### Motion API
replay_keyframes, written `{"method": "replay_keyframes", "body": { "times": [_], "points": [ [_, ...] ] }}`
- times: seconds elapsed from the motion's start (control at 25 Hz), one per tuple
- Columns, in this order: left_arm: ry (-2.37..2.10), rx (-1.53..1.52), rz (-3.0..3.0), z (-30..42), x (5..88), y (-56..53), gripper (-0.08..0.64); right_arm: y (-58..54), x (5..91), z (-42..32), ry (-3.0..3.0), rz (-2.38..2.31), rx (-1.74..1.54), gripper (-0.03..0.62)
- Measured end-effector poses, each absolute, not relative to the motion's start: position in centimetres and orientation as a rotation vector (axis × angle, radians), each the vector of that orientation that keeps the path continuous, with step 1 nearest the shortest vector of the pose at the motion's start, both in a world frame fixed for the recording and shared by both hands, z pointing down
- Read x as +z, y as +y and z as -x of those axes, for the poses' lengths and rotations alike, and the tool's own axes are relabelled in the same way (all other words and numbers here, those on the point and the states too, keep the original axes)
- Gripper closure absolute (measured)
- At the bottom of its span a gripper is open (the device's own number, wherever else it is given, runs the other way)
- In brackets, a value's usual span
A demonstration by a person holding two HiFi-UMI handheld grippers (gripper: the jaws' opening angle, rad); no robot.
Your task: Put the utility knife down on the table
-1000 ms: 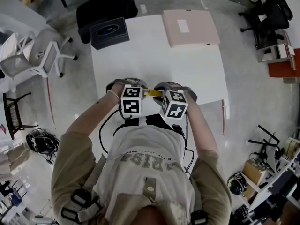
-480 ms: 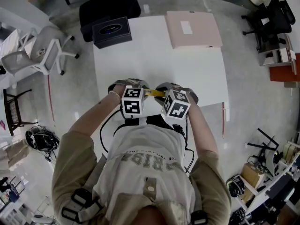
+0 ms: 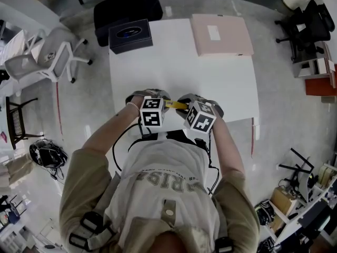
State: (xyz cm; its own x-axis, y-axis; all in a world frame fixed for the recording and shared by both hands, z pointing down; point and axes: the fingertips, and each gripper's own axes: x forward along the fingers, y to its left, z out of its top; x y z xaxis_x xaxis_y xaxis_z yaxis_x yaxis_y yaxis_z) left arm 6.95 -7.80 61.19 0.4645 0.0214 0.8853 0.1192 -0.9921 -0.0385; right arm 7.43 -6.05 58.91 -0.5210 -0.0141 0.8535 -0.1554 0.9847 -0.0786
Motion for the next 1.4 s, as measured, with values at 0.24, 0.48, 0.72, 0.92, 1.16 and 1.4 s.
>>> {"method": "replay_keyframes", "body": {
  "times": [0.24, 0.48, 0.72, 0.92, 1.16, 1.4],
  "points": [
    [-0.126, -1.582, 2.645, -6.8, 62.3, -7.7, 0.406, -5.6, 60.0, -7.6, -2.11, -0.111, 0.185, 0.46],
    [-0.103, -1.59, 2.708, -5.9, 62.7, -7.7, 0.356, -5.5, 61.0, -7.7, -2.115, -0.124, 0.232, 0.46],
    [-0.064, -1.61, 2.718, -4.2, 63.5, -8.1, 0.304, -5.9, 62.0, -8.1, -2.103, -0.131, 0.262, 0.46],
    [0.009, -1.643, 2.735, -2.5, 64.4, -8.8, 0.304, -6.4, 62.9, -8.3, -2.088, -0.136, 0.255, 0.46],
    [0.062, -1.671, 2.754, -0.9, 65.5, -9.3, 0.305, -6.6, 63.6, -7.8, -2.077, -0.134, 0.249, 0.46],
    [0.068, -1.682, 2.753, -0.3, 66.7, -9.8, 0.352, -7.0, 64.4, -7.3, -2.059, -0.127, 0.257, 0.46]
  ]
}}
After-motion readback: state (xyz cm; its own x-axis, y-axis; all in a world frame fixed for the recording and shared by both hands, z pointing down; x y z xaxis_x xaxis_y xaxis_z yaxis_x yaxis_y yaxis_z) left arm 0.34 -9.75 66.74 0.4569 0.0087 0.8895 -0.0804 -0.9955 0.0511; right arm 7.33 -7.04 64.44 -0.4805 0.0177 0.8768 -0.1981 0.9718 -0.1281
